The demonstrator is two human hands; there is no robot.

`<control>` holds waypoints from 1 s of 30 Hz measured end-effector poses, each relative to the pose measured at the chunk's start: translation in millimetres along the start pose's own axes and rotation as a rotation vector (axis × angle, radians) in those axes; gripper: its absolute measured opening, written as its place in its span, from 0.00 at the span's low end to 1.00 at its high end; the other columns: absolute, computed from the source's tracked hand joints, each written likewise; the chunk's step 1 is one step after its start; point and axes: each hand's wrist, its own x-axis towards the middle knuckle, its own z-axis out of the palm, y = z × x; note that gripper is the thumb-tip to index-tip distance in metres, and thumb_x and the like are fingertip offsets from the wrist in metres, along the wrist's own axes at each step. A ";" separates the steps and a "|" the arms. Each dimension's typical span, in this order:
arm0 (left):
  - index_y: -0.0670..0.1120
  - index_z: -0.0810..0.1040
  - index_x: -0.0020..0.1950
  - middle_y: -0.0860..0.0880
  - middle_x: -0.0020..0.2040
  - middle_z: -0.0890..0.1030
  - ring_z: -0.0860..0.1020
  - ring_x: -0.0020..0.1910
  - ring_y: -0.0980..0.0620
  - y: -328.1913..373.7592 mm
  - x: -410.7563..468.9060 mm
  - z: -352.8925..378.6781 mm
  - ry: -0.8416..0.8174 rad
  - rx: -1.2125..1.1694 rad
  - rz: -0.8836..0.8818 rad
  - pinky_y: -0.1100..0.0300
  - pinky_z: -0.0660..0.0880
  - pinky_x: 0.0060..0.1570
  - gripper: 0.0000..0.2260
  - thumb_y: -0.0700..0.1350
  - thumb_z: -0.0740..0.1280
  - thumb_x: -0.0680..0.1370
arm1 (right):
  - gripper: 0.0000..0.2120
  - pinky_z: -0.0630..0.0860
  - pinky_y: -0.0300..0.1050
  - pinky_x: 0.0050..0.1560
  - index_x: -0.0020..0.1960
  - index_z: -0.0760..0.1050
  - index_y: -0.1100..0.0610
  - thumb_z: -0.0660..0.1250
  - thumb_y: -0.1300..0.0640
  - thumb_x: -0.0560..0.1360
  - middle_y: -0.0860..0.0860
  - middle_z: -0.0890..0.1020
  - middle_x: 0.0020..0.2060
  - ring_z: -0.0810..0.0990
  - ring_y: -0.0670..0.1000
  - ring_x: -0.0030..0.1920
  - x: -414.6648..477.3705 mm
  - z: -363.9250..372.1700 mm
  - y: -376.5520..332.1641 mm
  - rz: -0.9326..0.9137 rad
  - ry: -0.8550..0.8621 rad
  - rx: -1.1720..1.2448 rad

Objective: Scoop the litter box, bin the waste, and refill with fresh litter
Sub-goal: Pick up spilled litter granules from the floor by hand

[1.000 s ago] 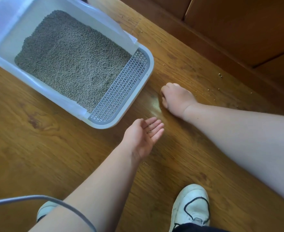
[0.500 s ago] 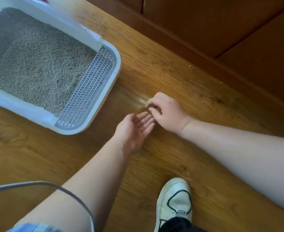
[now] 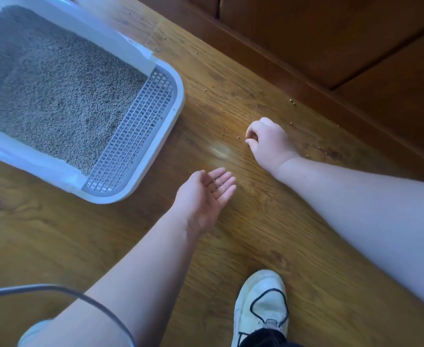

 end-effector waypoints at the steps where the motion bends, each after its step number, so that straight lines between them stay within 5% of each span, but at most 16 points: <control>1: 0.35 0.76 0.62 0.36 0.60 0.80 0.80 0.57 0.42 -0.1 -0.4 0.3 -0.001 0.004 -0.001 0.49 0.77 0.59 0.20 0.45 0.50 0.84 | 0.05 0.71 0.44 0.45 0.45 0.74 0.51 0.65 0.55 0.80 0.47 0.74 0.46 0.74 0.52 0.47 0.3 0.5 0.2 0.005 0.013 0.007; 12: 0.35 0.76 0.62 0.36 0.59 0.80 0.80 0.58 0.41 2.3 -5.4 -1.5 0.006 0.012 0.005 0.48 0.76 0.61 0.19 0.44 0.51 0.84 | 0.06 0.67 0.44 0.44 0.44 0.74 0.54 0.62 0.56 0.80 0.48 0.73 0.45 0.71 0.52 0.46 9.5 4.5 -8.6 -0.024 0.011 -0.043; 20: 0.35 0.77 0.61 0.37 0.58 0.81 0.81 0.57 0.42 6.4 -9.6 -3.8 -0.001 -0.004 0.013 0.48 0.77 0.60 0.19 0.45 0.51 0.84 | 0.06 0.76 0.51 0.49 0.46 0.74 0.53 0.62 0.55 0.81 0.50 0.74 0.47 0.75 0.56 0.49 14.9 7.9 -18.3 -0.044 -0.017 -0.075; 30: 0.35 0.77 0.60 0.37 0.58 0.81 0.81 0.56 0.42 8.9 -12.2 -8.3 0.003 -0.002 0.009 0.49 0.78 0.59 0.20 0.45 0.51 0.84 | 0.05 0.71 0.46 0.43 0.46 0.73 0.52 0.61 0.53 0.79 0.50 0.75 0.46 0.74 0.54 0.44 14.9 7.9 -34.1 -0.044 -0.066 -0.083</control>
